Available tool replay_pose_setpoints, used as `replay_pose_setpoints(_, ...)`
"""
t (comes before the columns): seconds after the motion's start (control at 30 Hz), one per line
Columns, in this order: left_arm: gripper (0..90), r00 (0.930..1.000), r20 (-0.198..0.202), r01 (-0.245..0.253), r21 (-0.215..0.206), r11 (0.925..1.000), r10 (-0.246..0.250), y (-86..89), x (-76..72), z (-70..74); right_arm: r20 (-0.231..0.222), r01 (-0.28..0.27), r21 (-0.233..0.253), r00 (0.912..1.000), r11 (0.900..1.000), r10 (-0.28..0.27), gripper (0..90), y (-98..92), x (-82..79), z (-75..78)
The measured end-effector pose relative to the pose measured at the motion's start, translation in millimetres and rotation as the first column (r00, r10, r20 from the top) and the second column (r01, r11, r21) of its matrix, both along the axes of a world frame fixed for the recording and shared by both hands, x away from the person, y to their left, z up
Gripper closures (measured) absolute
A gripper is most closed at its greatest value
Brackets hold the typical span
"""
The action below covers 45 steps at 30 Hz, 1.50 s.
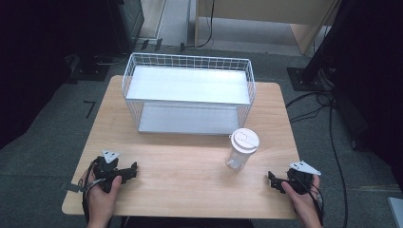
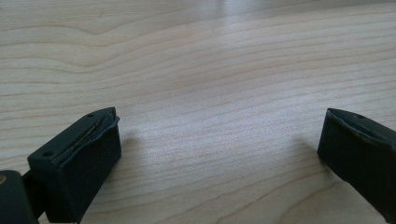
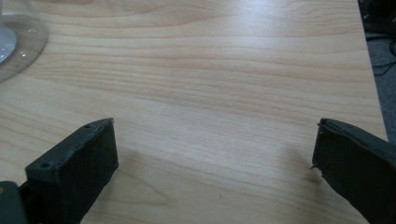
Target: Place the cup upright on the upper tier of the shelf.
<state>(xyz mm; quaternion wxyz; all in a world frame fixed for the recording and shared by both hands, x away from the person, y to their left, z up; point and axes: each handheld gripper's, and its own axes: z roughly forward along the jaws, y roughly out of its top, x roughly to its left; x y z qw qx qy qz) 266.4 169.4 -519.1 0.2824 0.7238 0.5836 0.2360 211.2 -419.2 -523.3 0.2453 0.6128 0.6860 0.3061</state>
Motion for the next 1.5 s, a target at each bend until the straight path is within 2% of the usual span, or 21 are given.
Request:
replay_pose_setpoints(0.57,0.0,1.0,-0.001,0.001,-0.001,1.0,-0.001,-3.0,4.7,-0.1,0.025,0.005,0.026,0.9997,1.0,-0.006,1.6,-0.2,-4.8,5.0)
replay_pose_setpoints(1.07,0.0,1.0,0.001,0.0,-0.001,1.0,0.0,-3.2,4.2,-0.1,0.084,-0.085,0.049,0.9932,0.995,0.081,2.0,30.2,-7.0,21.5)
replay_pose_setpoints(1.2,0.0,1.0,0.003,0.0,-0.001,1.0,0.0,-3.4,3.8,-0.2,0.093,-0.121,0.061,0.9889,0.991,0.115,2.0,40.8,-6.5,25.1)
replay_pose_setpoints(1.23,0.0,1.0,0.002,0.0,-0.002,1.0,0.0,-3.5,3.7,-0.2,0.102,-0.146,0.081,0.9852,0.986,0.137,2.0,47.2,-4.7,27.1)
replay_pose_setpoints(1.4,0.0,1.0,0.002,-0.001,-0.002,1.0,0.001,-3.5,3.7,-0.3,0.128,-0.184,0.127,0.9774,0.975,0.168,4.5,61.4,-0.2,31.7)
replay_pose_setpoints(1.5,0.0,1.0,0.002,-0.001,-0.002,1.0,0.001,-3.5,3.7,-0.3,0.146,-0.22,0.141,0.969,0.965,0.199,4.5,70.0,0.7,35.1)
